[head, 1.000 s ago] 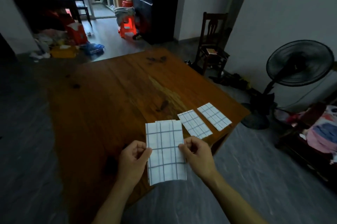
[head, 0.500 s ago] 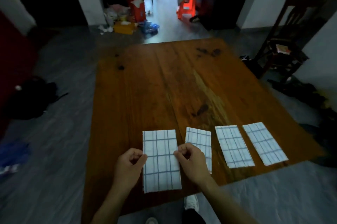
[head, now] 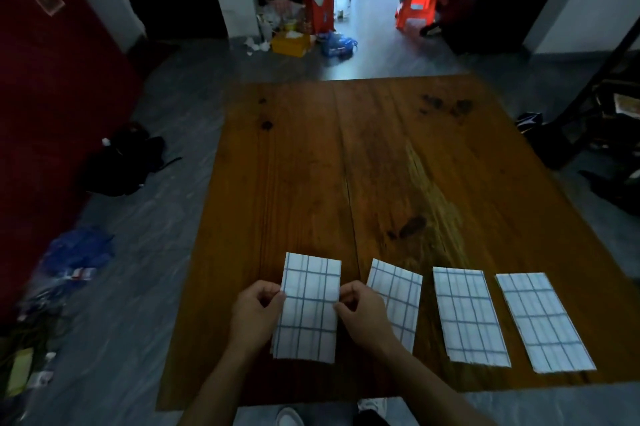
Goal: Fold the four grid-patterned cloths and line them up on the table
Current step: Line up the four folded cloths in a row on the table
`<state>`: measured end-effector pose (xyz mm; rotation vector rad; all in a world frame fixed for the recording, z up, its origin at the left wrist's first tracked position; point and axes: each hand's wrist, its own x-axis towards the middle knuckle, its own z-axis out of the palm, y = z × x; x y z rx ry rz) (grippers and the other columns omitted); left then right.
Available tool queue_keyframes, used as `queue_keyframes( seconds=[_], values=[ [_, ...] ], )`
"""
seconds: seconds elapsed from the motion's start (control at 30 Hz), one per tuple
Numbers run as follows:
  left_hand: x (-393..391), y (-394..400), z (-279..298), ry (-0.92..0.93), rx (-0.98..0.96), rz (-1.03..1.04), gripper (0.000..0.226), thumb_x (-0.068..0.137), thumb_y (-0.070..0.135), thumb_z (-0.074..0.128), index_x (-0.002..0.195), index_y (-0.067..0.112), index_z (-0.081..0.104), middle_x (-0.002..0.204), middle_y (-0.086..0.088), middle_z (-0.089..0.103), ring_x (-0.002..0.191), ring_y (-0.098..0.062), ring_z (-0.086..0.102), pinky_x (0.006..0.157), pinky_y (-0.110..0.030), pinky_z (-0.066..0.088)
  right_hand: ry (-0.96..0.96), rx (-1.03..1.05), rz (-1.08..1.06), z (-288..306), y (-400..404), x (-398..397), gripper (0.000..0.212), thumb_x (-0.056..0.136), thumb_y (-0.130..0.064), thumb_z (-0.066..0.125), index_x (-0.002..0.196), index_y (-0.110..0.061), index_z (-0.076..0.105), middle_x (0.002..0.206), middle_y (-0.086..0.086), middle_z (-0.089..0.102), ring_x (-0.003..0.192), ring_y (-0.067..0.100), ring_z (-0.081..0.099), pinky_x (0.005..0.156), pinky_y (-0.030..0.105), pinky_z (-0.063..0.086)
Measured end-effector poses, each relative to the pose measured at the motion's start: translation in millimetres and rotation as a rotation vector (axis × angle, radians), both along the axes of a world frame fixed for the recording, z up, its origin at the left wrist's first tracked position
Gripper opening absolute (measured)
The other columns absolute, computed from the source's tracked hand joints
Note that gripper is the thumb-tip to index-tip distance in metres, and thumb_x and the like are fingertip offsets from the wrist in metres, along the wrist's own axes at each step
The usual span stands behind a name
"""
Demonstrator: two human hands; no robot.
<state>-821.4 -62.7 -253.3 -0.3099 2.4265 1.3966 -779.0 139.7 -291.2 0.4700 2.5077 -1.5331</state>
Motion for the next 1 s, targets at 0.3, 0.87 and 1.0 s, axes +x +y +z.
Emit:
queue_keyframes(
  seconds=[0.3, 0.87, 1.0],
  values=[
    [-19, -1, -25, 0.025, -0.036, -0.011, 0.005, 0.092, 0.020, 0.063, 0.097, 0.021, 0.062, 0.097, 0.007, 0.064, 0.088, -0.010, 0.063, 0.064, -0.026, 0.051, -0.052, 0.043, -0.021, -11, -1, -16, 0.020, 0.089, -0.017, 0.067, 0.104, -0.025, 0.056, 0.098, -0.010, 0.062, 0.090, 0.002, 0.061, 0.072, 0.019, 0.053],
    [-6, 2, -59, -0.041, -0.187, -0.268, 0.067, 0.090, 0.022, 0.066, 0.148, 0.018, 0.032, 0.141, -0.004, 0.045, 0.125, -0.020, 0.049, 0.093, -0.036, 0.052, -0.108, 0.210, 0.013, -31, -21, 0, 0.048, 0.086, -0.027, 0.070, 0.128, -0.019, 0.049, 0.125, 0.000, 0.053, 0.114, 0.013, 0.052, 0.096, 0.033, 0.051],
    [-3, 3, -64, -0.019, -0.161, -0.254, 0.057, 0.090, 0.022, 0.065, 0.140, 0.018, 0.040, 0.132, -0.002, 0.050, 0.116, -0.017, 0.053, 0.088, -0.035, 0.055, -0.113, 0.190, 0.004, -31, -22, -4, 0.052, 0.086, -0.024, 0.070, 0.131, -0.018, 0.047, 0.127, 0.001, 0.053, 0.114, 0.013, 0.053, 0.091, 0.027, 0.051]
  ],
)
